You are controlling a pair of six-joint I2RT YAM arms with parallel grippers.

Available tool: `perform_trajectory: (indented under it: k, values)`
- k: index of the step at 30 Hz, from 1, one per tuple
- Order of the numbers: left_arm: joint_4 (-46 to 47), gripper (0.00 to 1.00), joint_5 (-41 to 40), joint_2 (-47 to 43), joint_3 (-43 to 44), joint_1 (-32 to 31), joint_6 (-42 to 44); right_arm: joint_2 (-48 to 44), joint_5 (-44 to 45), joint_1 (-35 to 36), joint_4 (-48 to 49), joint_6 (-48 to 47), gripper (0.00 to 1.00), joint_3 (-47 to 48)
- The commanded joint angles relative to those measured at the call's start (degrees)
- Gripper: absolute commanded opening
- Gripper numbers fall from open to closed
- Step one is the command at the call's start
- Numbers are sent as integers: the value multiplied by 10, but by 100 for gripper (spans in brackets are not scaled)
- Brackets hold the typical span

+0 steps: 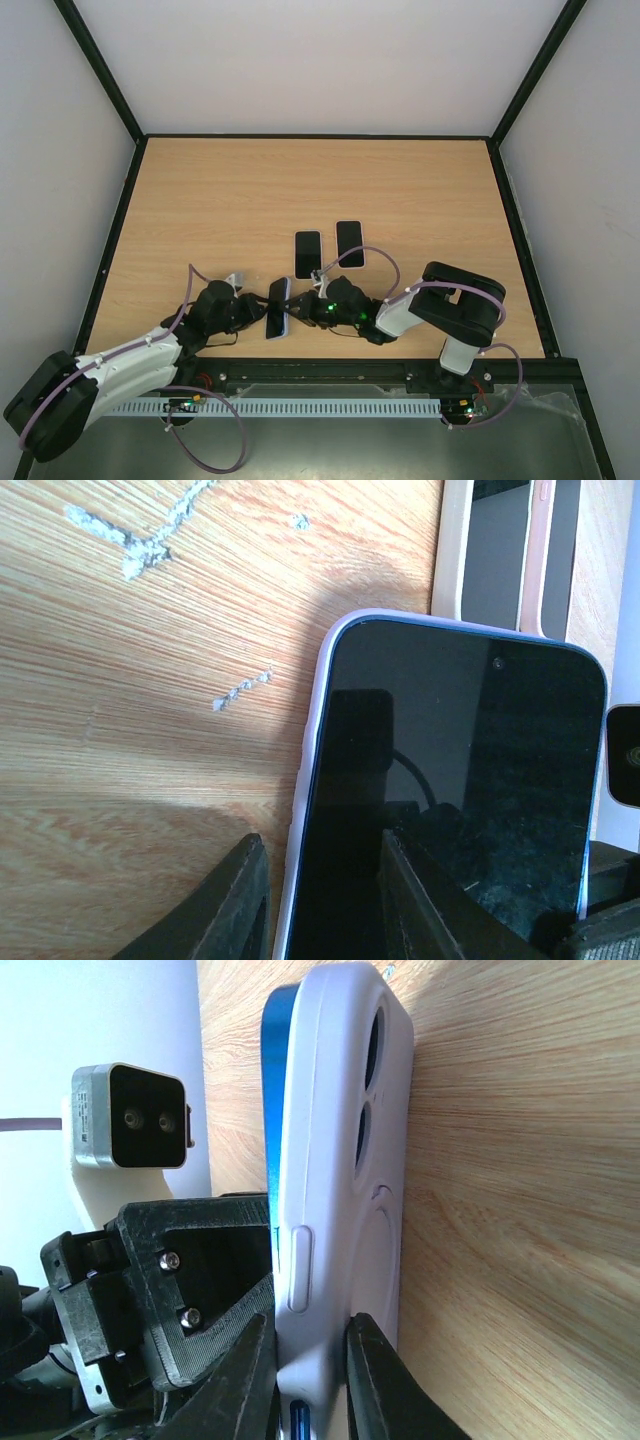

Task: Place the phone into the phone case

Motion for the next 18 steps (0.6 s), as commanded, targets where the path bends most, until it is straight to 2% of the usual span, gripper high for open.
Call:
perform_trajectory:
  k: [1, 5, 7, 9, 15, 18]
  values:
    - [-25, 34, 1, 3, -9, -4, 16, 2, 11, 6, -4, -16, 11, 23]
    - [-20, 35, 3, 9, -8, -4, 17, -4, 13, 6, -26, -25, 14, 29]
    - [-19, 35, 2, 9, -8, -4, 17, -9, 17, 6, -43, -33, 26, 34]
    - [-19, 35, 1, 10, -9, -4, 17, -11, 21, 6, -60, -43, 31, 41]
    - [-7, 36, 14, 10, -10, -3, 10, -7, 26, 6, -66, -52, 16, 37]
    - [-17, 42, 24, -9, -4, -2, 8, -31, 39, 6, -87, -72, 11, 30]
